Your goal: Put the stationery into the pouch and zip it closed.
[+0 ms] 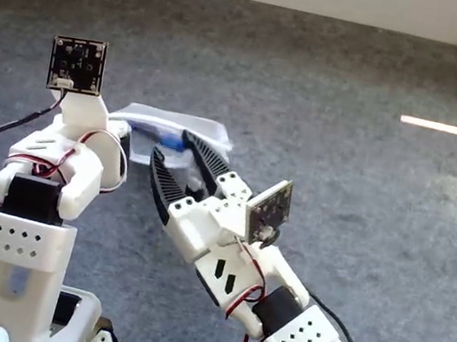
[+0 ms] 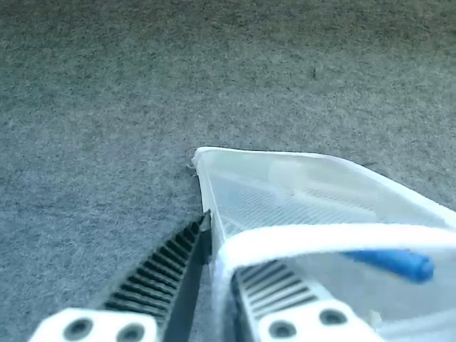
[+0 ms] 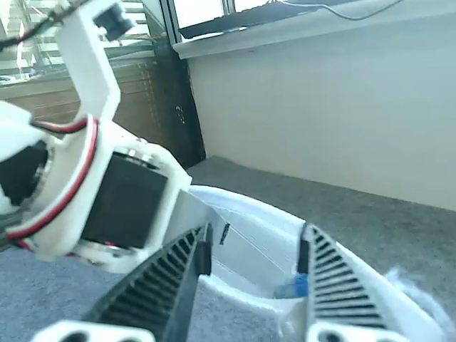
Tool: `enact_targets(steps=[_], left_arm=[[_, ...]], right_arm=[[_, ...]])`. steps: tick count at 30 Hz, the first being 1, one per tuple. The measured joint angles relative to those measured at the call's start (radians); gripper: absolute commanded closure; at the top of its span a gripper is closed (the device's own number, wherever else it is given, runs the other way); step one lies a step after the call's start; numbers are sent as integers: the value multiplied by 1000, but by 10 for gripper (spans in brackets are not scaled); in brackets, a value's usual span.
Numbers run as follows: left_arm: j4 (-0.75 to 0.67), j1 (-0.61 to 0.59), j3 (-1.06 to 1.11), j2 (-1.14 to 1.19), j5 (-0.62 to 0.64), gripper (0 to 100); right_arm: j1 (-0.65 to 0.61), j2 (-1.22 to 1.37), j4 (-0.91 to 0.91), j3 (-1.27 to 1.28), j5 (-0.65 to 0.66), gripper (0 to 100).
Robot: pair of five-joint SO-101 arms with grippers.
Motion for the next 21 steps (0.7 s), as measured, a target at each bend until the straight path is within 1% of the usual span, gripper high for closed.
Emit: enact_targets(steps=[4, 5, 8, 12, 15, 19, 21], left_arm=[[0, 0, 0, 0, 0, 990], [0, -3, 0, 0, 0, 990], [0, -9, 0, 0, 0, 990], [0, -17, 0, 0, 0, 990], [0, -17, 0, 0, 0, 990], [0, -15, 0, 0, 0, 990], [0, -17, 0, 0, 0, 990]], right_arm=[[43, -32, 6, 0, -3, 768], [57, -58, 38, 0, -3, 768], [86, -155, 178, -18, -3, 769], [120, -256, 416, -127, -3, 796], [120, -272, 562, -221, -3, 820], [124, -276, 700, -299, -3, 825], [124, -275, 773, -311, -35, 825]])
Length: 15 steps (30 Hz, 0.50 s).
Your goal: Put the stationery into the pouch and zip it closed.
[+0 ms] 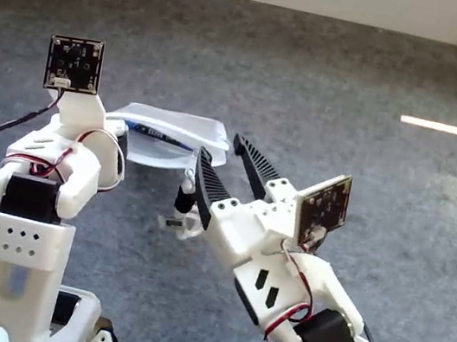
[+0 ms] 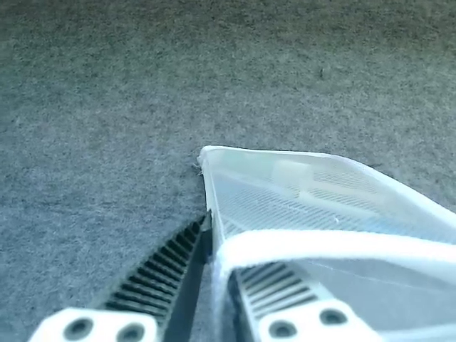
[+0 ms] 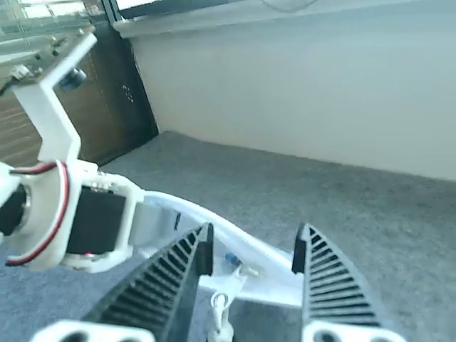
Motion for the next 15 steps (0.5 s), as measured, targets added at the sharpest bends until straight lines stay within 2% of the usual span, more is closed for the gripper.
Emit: enact_targets(steps=[5, 10, 15], left_arm=[[0, 0, 0, 0, 0, 990], [-3, 0, 0, 0, 0, 990], [-18, 0, 5, 0, 0, 990]], right_arm=[[0, -55, 176, -6, -51, 825], [-2, -104, 213, 5, -54, 825], [-92, -100, 216, 114, -21, 825]])
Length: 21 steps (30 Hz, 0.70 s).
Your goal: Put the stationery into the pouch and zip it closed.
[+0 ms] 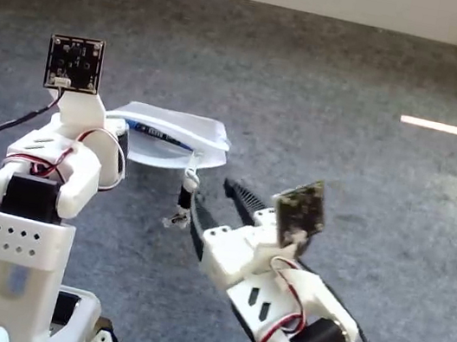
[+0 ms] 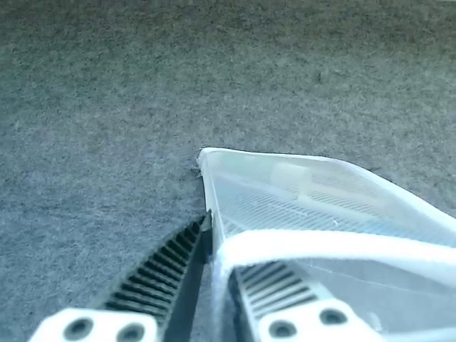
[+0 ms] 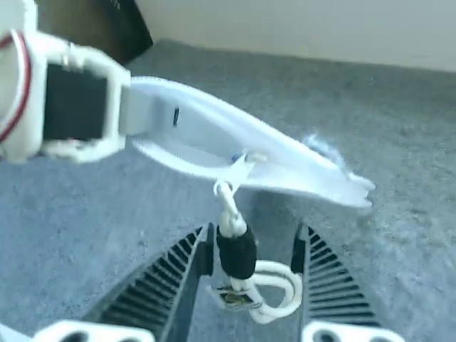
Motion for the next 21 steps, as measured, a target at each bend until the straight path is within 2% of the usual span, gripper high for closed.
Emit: enact_targets(steps=[3, 12, 21], left_arm=[[-2, 0, 3, 0, 0, 990], [-5, 0, 3, 0, 0, 990], [-5, -2, 9, -3, 0, 990]], right_arm=[[-40, 0, -21, 58, 14, 825], [-48, 0, -232, 207, 29, 825], [-49, 0, -338, 269, 29, 828]])
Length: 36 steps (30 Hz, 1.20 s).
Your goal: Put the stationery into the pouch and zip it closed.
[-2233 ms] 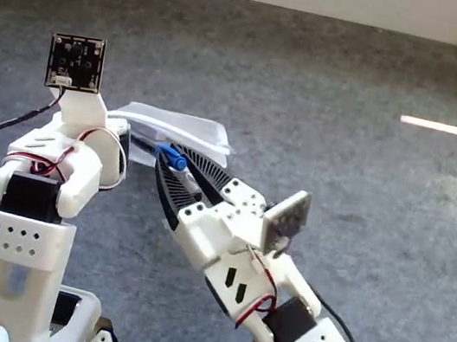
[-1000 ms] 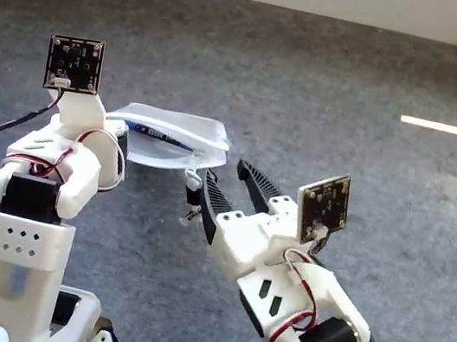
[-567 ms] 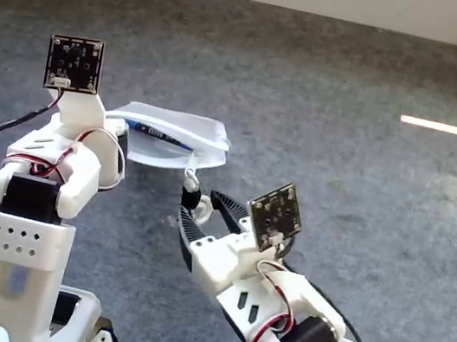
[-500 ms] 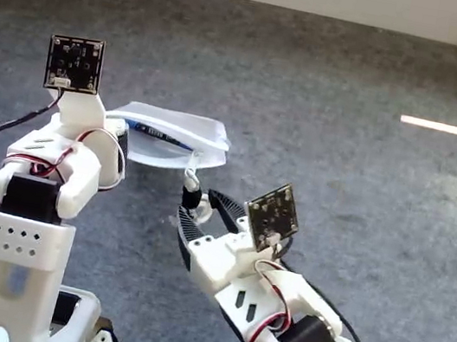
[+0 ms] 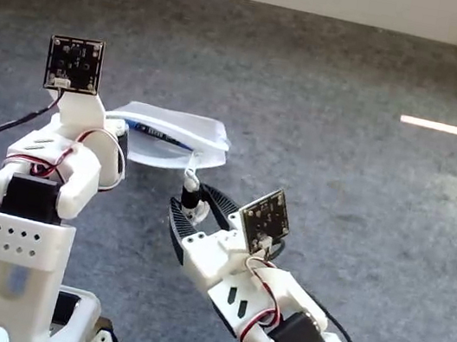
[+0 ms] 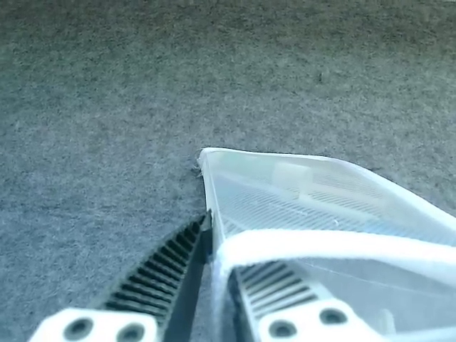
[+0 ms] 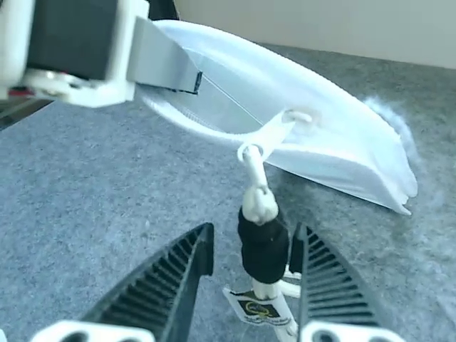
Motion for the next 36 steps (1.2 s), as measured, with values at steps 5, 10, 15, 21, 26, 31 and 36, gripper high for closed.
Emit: enact_targets(steps=[5, 10, 15, 21, 26, 31, 36], left_arm=[[0, 0, 0, 0, 0, 990], [-2, 0, 0, 0, 0, 990], [-2, 0, 0, 0, 0, 990], [-2, 0, 0, 0, 0, 990], [-3, 0, 0, 0, 0, 990], [-3, 0, 0, 0, 0, 990], [-3, 0, 0, 0, 0, 990]], right_arm=[[0, 0, -12, 3, 0, 829], [0, 0, -12, 3, 0, 829], [0, 0, -12, 3, 0, 829], [0, 0, -15, 3, 0, 829], [0, 2, -86, 52, 0, 830], [2, 2, -117, 63, 0, 898], [2, 2, -117, 63, 0, 906]])
